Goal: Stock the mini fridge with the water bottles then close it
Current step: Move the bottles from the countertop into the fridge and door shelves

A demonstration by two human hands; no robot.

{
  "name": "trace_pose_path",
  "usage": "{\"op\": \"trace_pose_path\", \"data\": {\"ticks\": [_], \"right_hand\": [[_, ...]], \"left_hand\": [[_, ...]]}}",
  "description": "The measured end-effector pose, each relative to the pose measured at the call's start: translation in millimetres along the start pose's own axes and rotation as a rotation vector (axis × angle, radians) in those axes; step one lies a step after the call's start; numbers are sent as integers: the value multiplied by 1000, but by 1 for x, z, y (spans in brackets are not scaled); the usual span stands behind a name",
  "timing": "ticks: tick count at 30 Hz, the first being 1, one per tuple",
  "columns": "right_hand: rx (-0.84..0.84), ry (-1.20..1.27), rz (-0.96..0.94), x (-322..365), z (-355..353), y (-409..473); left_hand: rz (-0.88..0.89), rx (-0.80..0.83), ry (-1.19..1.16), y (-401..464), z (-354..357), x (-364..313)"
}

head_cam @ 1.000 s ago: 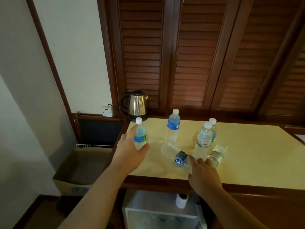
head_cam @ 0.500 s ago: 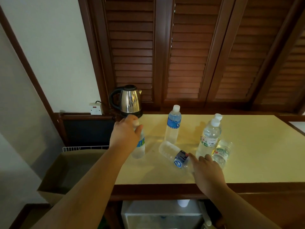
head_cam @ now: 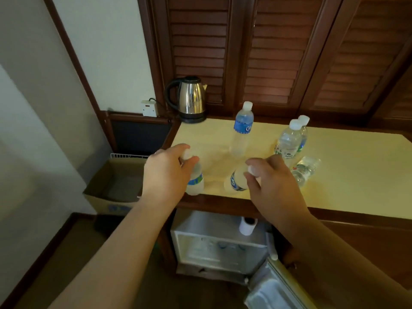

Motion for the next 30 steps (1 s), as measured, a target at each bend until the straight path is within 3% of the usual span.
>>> {"op": "trace_pose_path", "data": {"ticks": [5,10,15,20,30], "right_hand": [[-54,120,11,3,-28,-37],[152,186,125,-9,8,-119],[372,184,240,-29,91,-227],[480,154,285,-57,183,-317],[757,2,274,-102,433,-408]], "left_hand": [[25,-12,30,-86,-61,-18],[-56,122,64,-168,-46,24],[-225,223,118,-243,8,101],[-403,174,99,-304,62,177],[-543,97,-9,-392,164,291]]}}
Point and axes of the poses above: each hand's wrist, its own y-axis towards the middle knuckle, its own z-axis out of the palm, x = y × z, the point moved 10 cm from there along y, towards the middle knuckle, and after that the axes turned 13 degrees about -x, right-handed, at the moved point
